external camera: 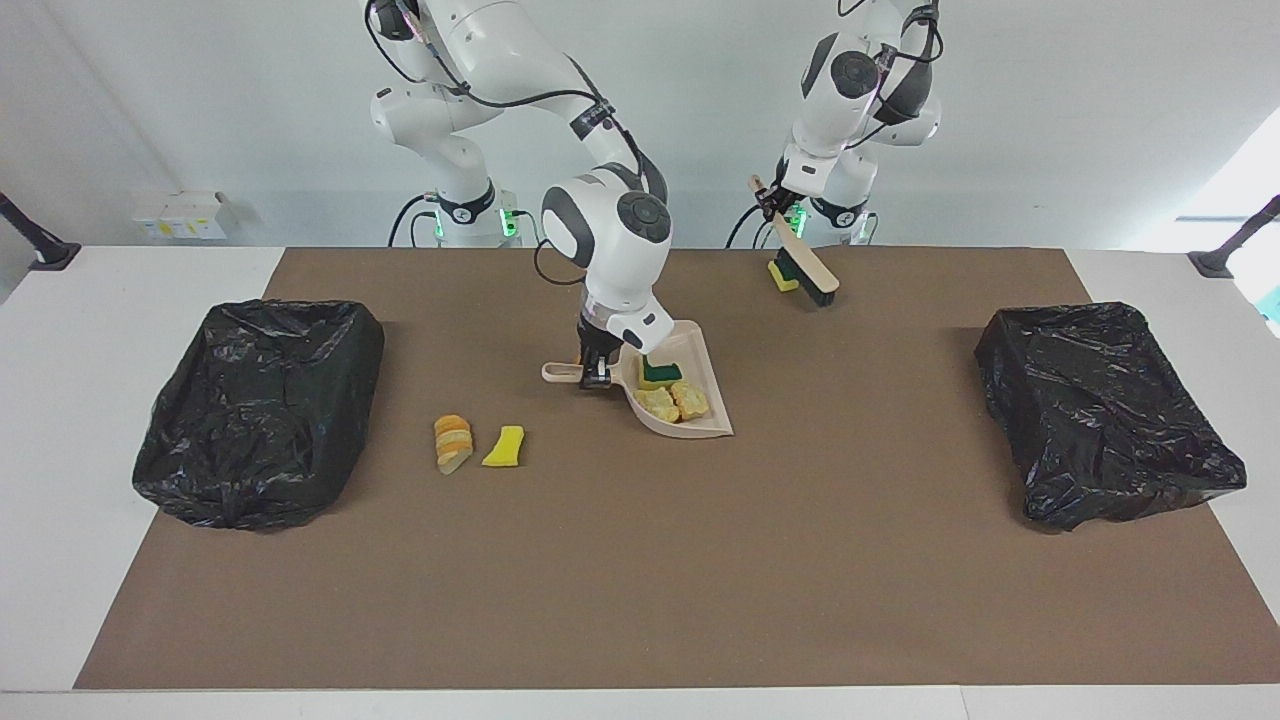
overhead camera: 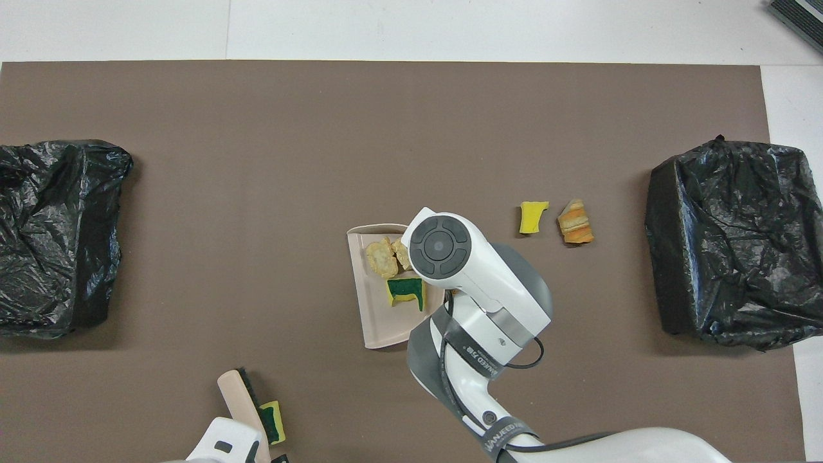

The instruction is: Sweep and dump trash in bin

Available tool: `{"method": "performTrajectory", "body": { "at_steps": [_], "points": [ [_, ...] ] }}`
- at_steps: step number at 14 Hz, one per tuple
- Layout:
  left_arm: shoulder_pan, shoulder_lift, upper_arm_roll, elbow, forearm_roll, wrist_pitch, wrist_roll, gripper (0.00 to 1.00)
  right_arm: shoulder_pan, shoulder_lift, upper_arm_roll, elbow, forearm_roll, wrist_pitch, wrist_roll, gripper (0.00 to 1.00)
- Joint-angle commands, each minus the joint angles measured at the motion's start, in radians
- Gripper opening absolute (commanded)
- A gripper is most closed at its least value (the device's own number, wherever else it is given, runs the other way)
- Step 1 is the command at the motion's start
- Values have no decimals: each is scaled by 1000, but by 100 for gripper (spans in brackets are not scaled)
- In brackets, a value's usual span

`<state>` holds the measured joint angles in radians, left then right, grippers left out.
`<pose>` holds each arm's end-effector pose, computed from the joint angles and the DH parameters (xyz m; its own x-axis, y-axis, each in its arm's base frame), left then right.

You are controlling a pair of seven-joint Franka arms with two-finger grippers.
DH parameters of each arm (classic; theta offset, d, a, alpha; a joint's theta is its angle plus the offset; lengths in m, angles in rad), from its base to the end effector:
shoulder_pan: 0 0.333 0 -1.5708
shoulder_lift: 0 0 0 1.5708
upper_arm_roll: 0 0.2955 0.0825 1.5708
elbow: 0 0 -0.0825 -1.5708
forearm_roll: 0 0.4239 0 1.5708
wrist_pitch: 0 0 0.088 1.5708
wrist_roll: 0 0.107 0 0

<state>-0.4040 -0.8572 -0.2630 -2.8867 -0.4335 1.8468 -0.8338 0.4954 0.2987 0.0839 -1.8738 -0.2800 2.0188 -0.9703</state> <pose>0.2461 -0.2047 0.3479 0.8728 0.4069 -0.2696 0.4180 -0.9083 -0.0177 0.5401 0.3321 0.3021 -0.1162 0.9584 -0.2606 0.9932 0.1152 -0.0191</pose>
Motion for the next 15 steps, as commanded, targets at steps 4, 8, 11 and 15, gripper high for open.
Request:
{"method": "performTrajectory", "body": {
  "at_steps": [4, 8, 11, 15],
  "points": [
    [-97, 151, 7, -95, -60, 320, 2, 0, -15, -4, 8, -27, 8, 50, 2, 0],
    [-139, 326, 8, -24, -126, 505, 5, 0, -15, -4, 8, -27, 8, 55, 2, 0],
    [-136, 369, 10, 20, -149, 538, 4, 0, -15, -4, 8, -27, 8, 55, 2, 0],
    [-58, 368, 14, 173, -168, 393, -36, 0, -15, -4, 8, -27, 8, 55, 2, 0]
  ]
}}
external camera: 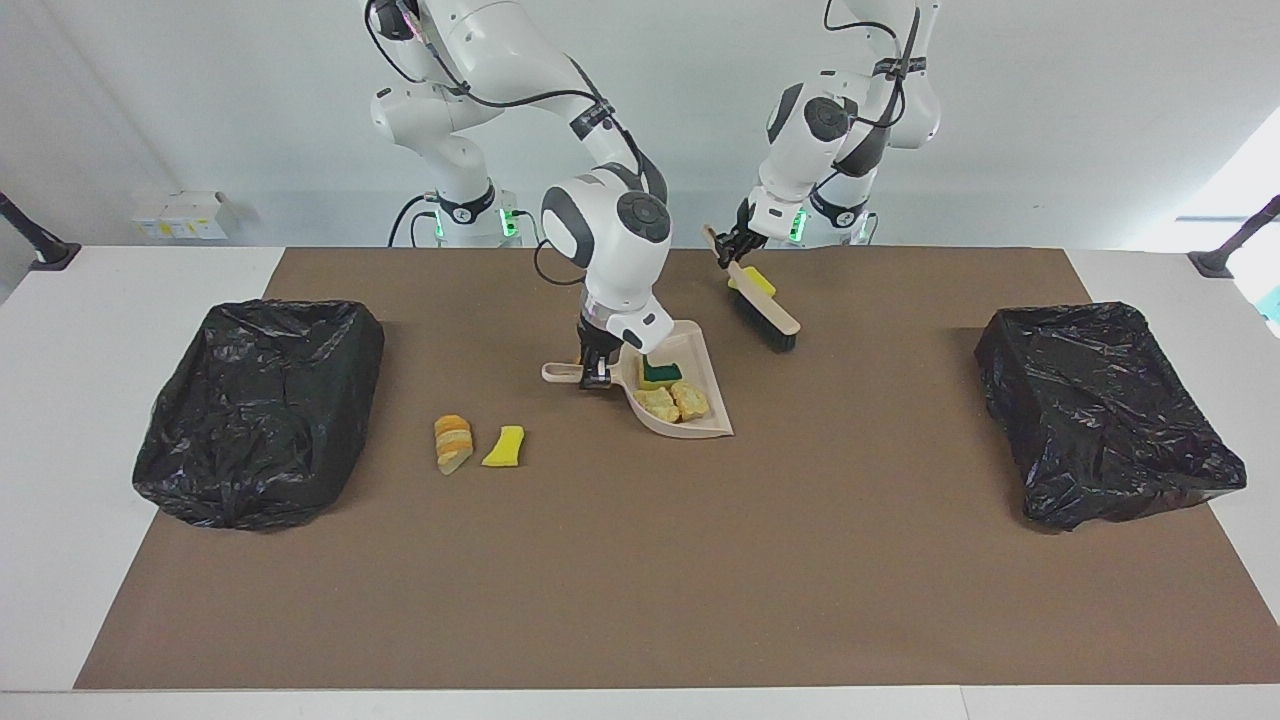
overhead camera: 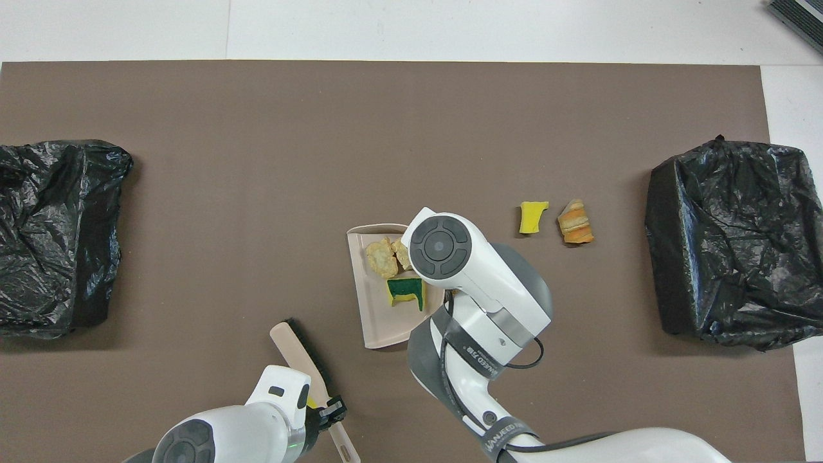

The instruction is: Sweep and dump trash in bin

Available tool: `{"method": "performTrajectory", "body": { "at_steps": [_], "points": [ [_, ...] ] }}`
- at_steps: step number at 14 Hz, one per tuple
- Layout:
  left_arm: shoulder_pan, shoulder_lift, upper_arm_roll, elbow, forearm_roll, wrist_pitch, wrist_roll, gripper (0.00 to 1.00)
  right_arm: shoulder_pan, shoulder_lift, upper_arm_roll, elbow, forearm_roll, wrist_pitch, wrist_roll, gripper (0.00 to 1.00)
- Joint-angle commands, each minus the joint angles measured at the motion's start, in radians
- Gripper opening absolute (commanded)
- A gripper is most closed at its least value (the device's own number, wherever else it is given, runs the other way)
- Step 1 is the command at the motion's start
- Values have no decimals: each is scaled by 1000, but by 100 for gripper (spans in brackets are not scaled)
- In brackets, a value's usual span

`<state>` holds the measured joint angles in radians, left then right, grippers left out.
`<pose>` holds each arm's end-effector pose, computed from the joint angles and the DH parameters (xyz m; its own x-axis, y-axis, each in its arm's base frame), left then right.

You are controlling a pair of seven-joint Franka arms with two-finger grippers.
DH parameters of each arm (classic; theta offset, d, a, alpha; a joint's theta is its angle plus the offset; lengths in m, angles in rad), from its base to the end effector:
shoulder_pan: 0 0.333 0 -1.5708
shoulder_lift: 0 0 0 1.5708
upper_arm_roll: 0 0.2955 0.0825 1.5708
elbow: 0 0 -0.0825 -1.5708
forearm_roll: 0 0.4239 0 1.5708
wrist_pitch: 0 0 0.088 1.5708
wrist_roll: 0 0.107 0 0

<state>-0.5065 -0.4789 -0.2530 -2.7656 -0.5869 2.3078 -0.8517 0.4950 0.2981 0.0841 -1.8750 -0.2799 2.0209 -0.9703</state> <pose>0.2943 -0.2757 0.3083 0.8533 0.4532 -0.2578 0.5036 -0.8444 0.1826 0.5400 0.3321 0.3021 -0.1162 0.9587 -0.2596 0.9931 0.1154 -0.0180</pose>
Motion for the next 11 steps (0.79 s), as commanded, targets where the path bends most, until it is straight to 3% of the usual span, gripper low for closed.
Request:
{"method": "performTrajectory", "body": {
  "at_steps": [1, 6, 11],
  "points": [
    [80, -10, 6, 102, -14, -143, -18, 0, -15, -5, 9, -26, 8, 53, 2, 0],
    [213, -24, 11, 184, -11, -316, 34, 0, -15, -4, 8, -26, 8, 53, 2, 0],
    [240, -66, 11, 178, -8, -476, 59, 0, -15, -4, 8, -26, 8, 53, 2, 0]
  ]
}}
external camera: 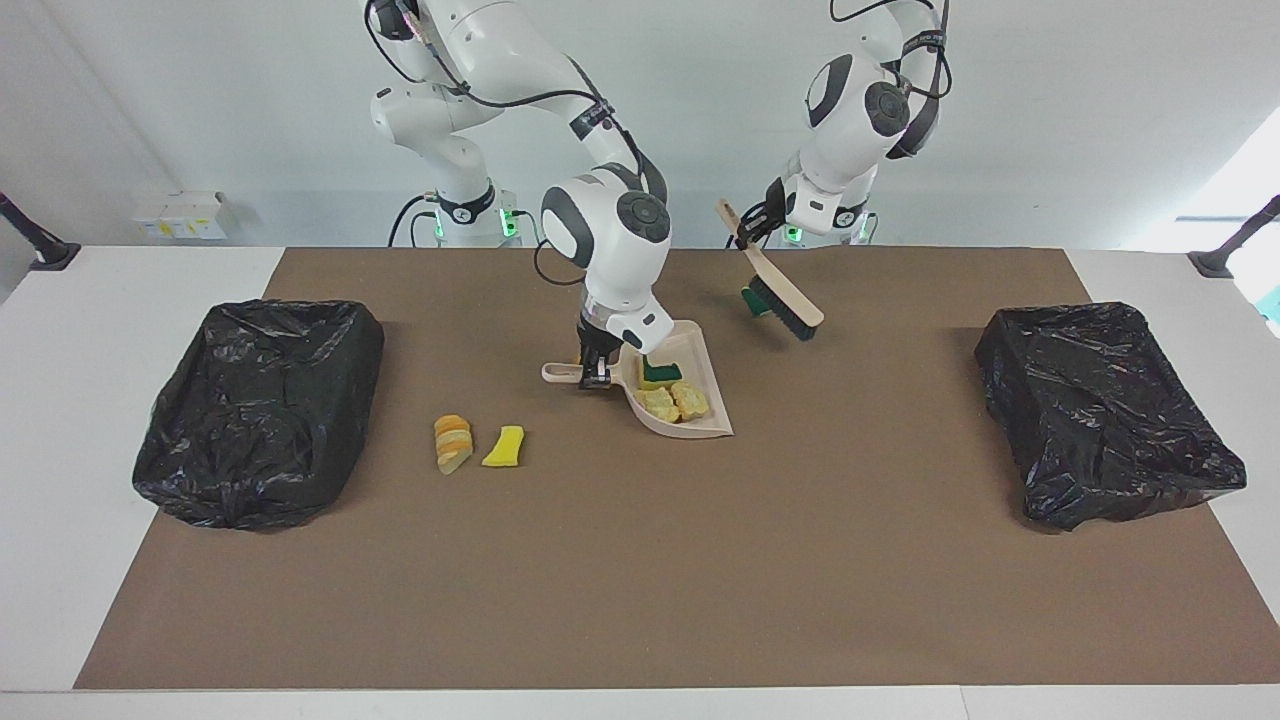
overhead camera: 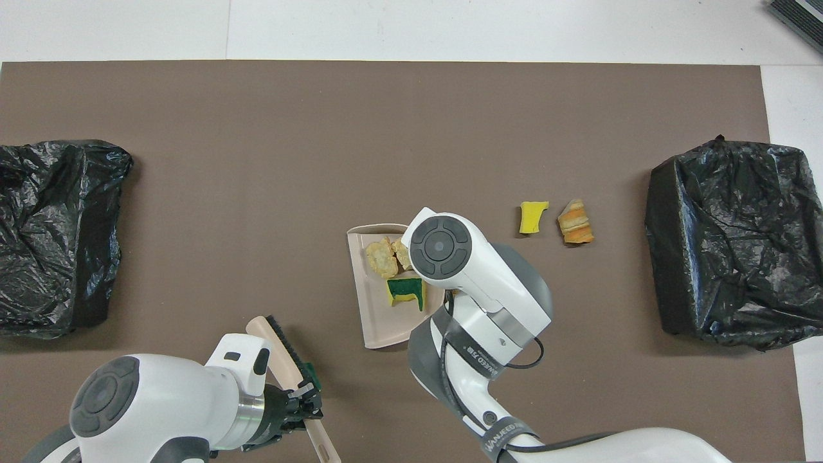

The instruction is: Sweep and dump trash in bin

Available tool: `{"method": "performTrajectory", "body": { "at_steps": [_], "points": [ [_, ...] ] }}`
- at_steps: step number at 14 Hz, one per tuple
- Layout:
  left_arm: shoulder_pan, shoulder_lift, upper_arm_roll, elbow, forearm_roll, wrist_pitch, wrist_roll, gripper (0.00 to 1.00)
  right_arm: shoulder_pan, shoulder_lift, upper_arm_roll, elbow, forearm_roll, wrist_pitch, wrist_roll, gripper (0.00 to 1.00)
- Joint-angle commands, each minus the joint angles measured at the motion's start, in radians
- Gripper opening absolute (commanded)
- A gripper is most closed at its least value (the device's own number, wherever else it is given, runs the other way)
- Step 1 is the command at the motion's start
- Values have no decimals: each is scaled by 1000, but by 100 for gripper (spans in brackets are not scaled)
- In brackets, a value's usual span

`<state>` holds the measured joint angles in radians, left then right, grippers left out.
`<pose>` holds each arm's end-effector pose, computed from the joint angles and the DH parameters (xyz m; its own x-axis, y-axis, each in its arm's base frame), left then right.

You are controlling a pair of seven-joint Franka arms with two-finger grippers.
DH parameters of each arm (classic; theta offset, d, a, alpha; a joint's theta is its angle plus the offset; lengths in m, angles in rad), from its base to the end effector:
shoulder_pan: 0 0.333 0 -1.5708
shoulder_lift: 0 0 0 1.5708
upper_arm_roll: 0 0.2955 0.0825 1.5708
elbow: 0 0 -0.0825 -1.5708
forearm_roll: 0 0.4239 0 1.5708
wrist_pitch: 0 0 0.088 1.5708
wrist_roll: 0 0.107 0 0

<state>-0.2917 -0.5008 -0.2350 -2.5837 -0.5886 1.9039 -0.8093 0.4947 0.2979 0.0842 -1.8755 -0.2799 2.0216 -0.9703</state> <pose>0.3424 -0.2380 0.3761 0.7748 0.4661 -0.4271 0.5560 -0.8239 0.1096 0.5400 0.3319 0.3020 -0.1160 0.9588 -0.2594 0.9932 0.1154 -0.0177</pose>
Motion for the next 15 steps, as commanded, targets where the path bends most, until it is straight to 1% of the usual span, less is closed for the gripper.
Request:
{"method": "performTrajectory", "body": {
  "at_steps": [1, 3, 6, 8, 10, 15],
  "points": [
    [25, -63, -7, -10, -5, -98, 16, 0, -15, -3, 8, -25, 8, 52, 2, 0],
    [22, -97, -12, -35, -4, -115, 18, 0, -15, -3, 9, -27, 8, 52, 2, 0],
    [19, -110, -12, -56, 4, -149, 31, 0, -15, -3, 8, -25, 8, 52, 4, 0],
    [9, -131, -23, -72, 58, -163, 35, 0, -15, -3, 8, -25, 10, 52, 2, 0],
    [17, -131, -26, -72, 130, -180, 41, 0, -15, -3, 8, -25, 8, 52, 2, 0],
    [55, -143, -23, -81, 196, -232, 127, 0, -15, -3, 9, -27, 10, 52, 2, 0]
  ]
}}
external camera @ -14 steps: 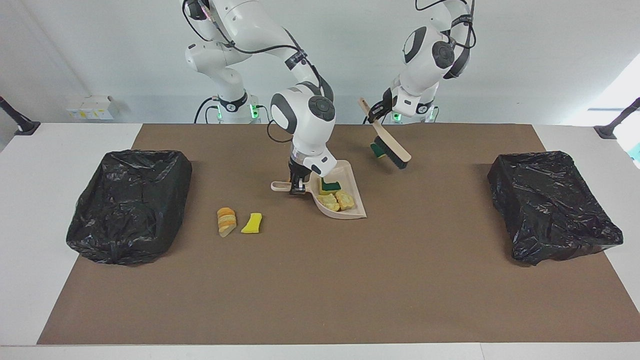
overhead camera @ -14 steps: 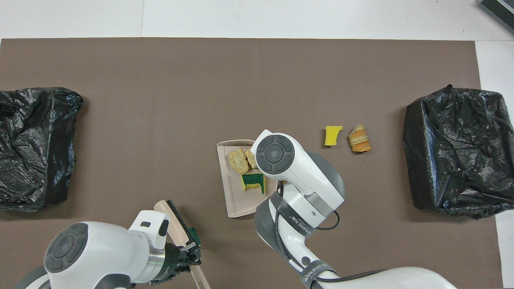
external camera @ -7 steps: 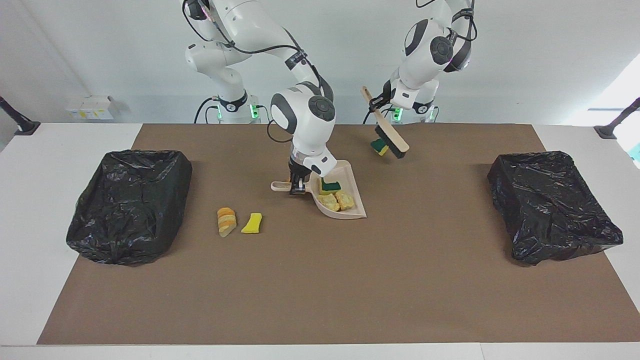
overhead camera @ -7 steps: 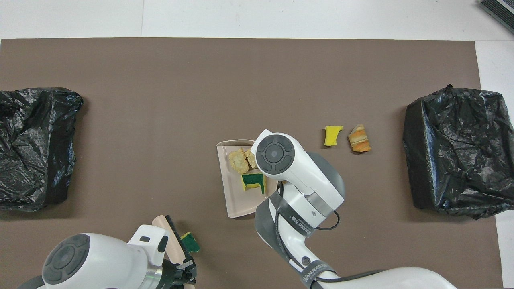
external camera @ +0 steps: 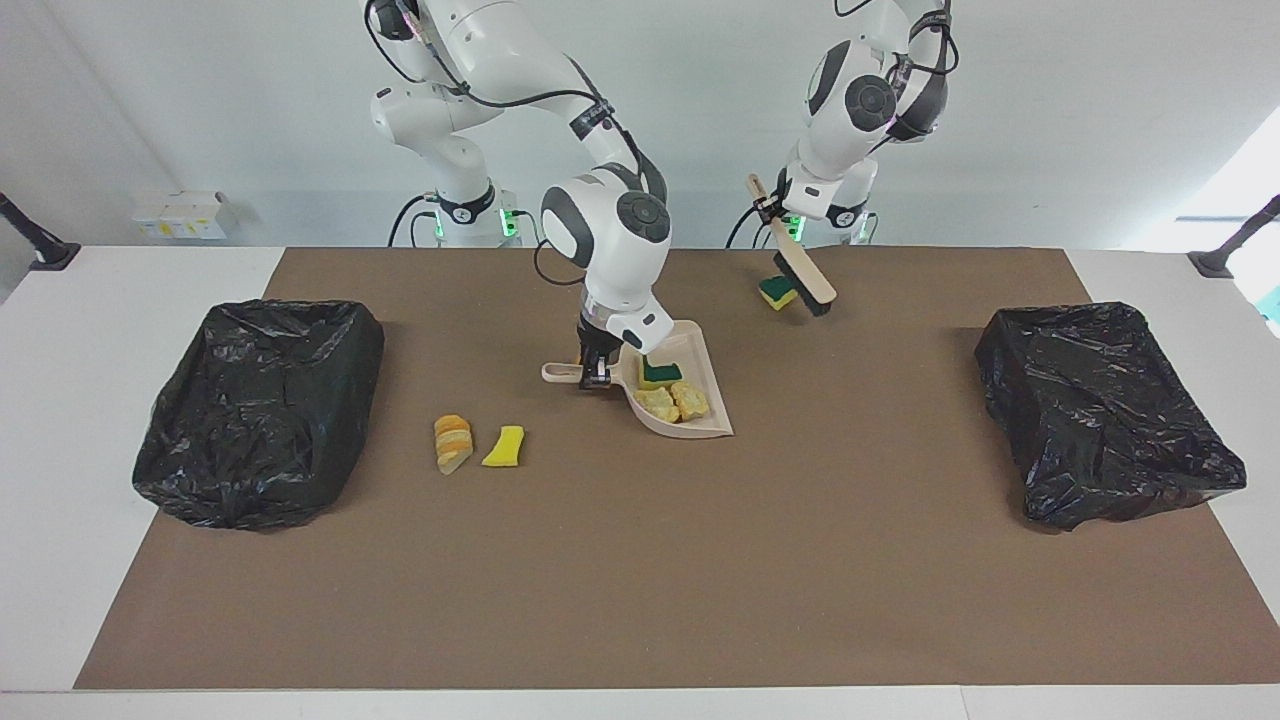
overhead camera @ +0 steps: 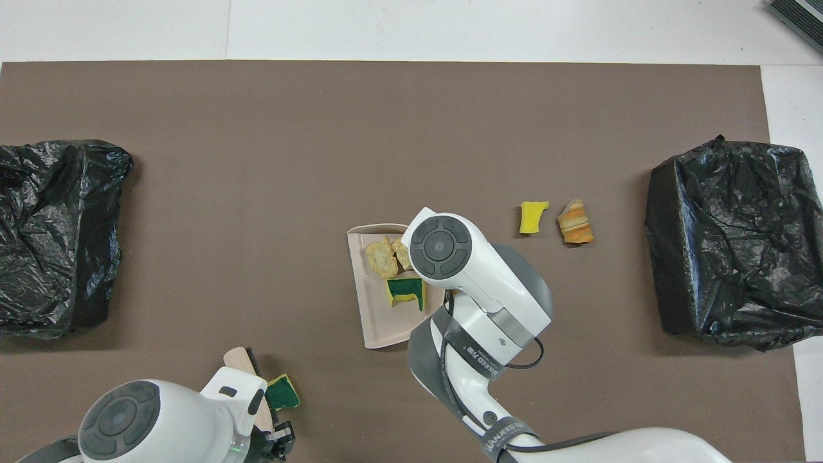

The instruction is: Sweep and dump trash in bin

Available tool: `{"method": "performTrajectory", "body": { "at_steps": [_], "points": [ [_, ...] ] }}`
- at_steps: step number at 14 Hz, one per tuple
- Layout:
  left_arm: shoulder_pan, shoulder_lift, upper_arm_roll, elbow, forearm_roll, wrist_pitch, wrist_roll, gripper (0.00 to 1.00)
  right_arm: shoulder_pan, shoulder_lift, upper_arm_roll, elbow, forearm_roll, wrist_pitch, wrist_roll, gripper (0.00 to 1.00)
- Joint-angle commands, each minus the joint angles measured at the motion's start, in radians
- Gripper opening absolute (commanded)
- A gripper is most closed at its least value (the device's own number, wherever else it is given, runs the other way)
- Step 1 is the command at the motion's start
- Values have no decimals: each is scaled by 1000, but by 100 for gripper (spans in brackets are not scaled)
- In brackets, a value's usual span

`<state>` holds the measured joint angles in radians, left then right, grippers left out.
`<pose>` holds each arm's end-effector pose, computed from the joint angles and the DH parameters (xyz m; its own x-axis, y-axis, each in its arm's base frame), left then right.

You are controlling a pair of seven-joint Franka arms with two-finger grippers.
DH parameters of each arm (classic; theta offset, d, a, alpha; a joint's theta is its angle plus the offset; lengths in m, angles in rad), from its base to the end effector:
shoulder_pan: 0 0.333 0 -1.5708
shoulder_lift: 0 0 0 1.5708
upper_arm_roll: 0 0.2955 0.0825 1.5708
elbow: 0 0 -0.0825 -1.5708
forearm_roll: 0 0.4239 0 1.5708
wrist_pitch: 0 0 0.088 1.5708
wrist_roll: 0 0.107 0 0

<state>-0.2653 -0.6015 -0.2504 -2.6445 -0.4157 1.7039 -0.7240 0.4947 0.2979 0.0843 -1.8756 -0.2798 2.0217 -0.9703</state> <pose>0.3073 -0.2064 0.3698 0.8343 0.3709 -0.4079 0.3808 -0.9227 -0.0602 0.5400 0.3320 0.3020 -0.1161 0.9588 -0.2592 0.9932 0.1155 -0.0178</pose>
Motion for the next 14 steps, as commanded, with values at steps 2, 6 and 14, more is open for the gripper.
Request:
{"method": "performTrajectory", "body": {
  "at_steps": [2, 6, 14],
  "points": [
    [31, -67, -9, -72, 35, -15, 90, 0, -15, -3, 8, -25, 13, 52, 4, 0],
    [64, -52, -12, -100, 35, 63, 159, 0, -16, -3, 8, -26, 14, 52, 2, 0],
    [3, 121, -18, -106, -6, 393, 167, 0, -15, -3, 8, -26, 14, 52, 4, 0]
  ]
}}
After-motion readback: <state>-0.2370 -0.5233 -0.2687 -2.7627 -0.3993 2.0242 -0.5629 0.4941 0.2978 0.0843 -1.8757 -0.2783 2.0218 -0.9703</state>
